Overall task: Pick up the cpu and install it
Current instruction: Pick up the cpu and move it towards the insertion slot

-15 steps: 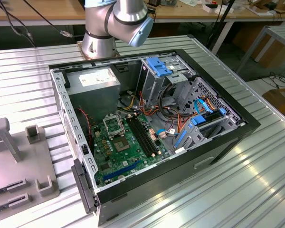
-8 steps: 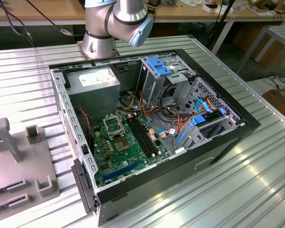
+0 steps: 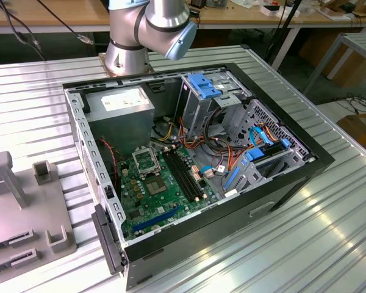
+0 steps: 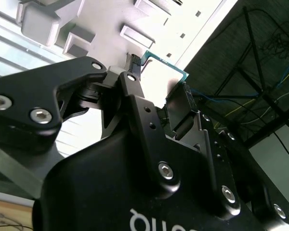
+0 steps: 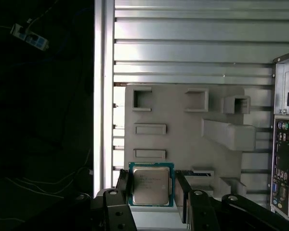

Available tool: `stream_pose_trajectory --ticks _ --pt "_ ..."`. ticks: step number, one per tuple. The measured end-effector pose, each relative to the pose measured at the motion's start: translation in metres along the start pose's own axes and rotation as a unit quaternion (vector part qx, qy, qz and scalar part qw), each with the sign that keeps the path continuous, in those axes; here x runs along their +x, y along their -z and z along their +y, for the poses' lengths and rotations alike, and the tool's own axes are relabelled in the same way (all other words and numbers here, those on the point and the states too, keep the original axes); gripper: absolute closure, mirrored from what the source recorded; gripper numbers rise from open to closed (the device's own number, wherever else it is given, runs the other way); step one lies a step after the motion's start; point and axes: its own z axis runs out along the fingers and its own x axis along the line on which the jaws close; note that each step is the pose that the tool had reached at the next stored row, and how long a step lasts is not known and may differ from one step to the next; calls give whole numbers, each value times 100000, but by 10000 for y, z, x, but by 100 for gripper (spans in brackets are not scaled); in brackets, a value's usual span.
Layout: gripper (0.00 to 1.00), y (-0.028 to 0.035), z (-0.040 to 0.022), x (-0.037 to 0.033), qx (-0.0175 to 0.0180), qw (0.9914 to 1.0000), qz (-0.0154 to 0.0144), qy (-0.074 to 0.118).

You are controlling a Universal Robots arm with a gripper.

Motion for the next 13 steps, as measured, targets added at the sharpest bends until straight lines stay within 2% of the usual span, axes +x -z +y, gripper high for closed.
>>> stream_pose_trajectory --ticks 3,13 --pt "53 39 0 2 -2 100000 18 -2" --pt "53 116 1 3 -1 100000 78 -2"
